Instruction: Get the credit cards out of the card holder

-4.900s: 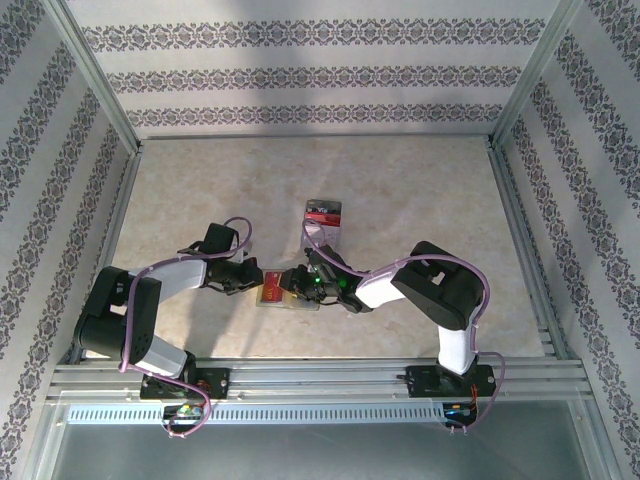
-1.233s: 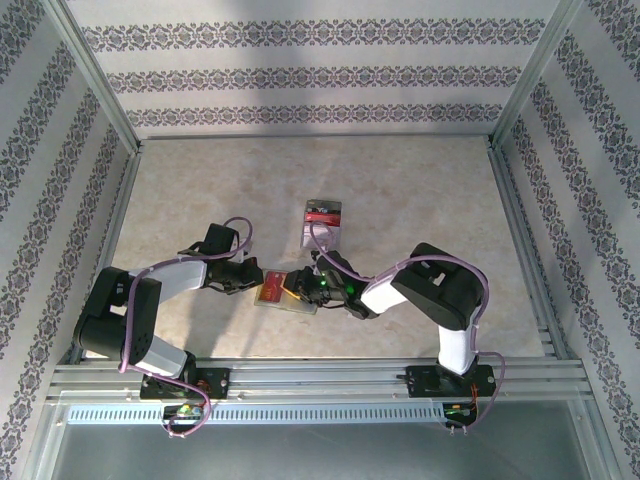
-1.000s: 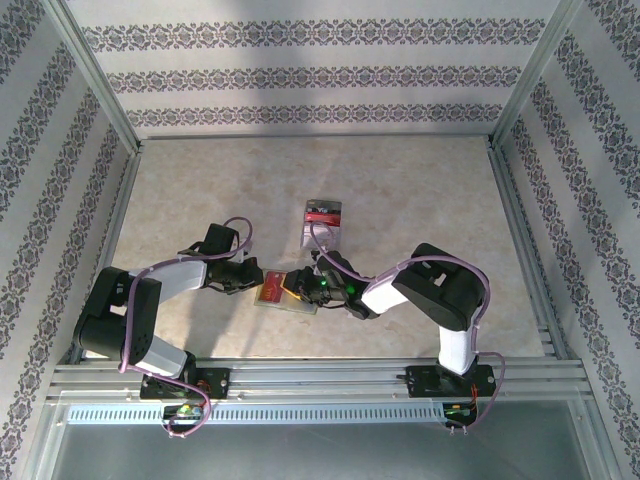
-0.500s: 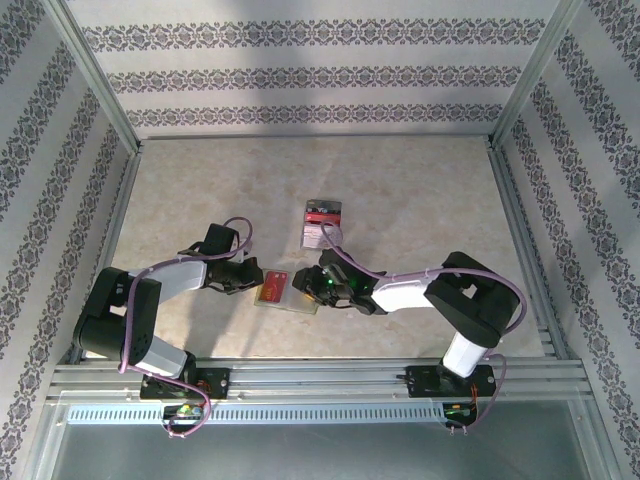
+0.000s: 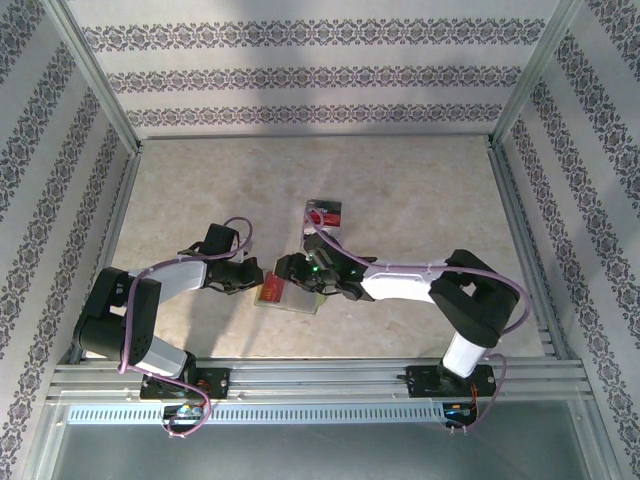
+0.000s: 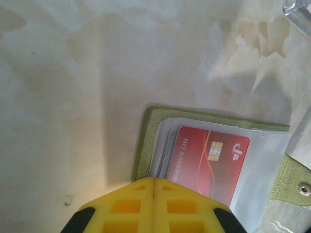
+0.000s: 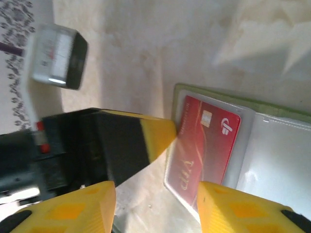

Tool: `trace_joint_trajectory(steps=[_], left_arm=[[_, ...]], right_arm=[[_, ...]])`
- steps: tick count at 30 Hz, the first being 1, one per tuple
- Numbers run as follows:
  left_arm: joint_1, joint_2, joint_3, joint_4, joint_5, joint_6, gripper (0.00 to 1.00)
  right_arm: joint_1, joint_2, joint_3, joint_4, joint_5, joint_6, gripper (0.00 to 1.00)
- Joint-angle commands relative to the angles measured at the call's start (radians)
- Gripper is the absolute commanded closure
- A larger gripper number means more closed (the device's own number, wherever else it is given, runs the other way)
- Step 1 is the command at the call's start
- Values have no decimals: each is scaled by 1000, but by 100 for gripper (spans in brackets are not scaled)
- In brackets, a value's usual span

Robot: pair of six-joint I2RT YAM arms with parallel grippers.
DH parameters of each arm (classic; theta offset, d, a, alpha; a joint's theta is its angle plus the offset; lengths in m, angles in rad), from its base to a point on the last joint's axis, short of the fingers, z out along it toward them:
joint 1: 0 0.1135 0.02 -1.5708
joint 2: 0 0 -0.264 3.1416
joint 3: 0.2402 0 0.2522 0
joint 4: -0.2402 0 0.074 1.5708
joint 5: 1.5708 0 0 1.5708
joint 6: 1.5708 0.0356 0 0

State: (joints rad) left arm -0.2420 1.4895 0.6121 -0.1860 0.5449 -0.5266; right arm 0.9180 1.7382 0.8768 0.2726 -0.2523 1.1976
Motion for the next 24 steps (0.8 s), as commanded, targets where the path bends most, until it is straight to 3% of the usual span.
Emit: trace_joint_trajectory(steps=[1, 24], left_arm=[[-13, 1, -8, -75, -35, 9, 100], [-15, 4, -8, -78, -37, 10, 100]], right_arm=[[15, 46, 29, -13, -28, 1, 51], [19, 121, 39, -25, -43, 48, 52]])
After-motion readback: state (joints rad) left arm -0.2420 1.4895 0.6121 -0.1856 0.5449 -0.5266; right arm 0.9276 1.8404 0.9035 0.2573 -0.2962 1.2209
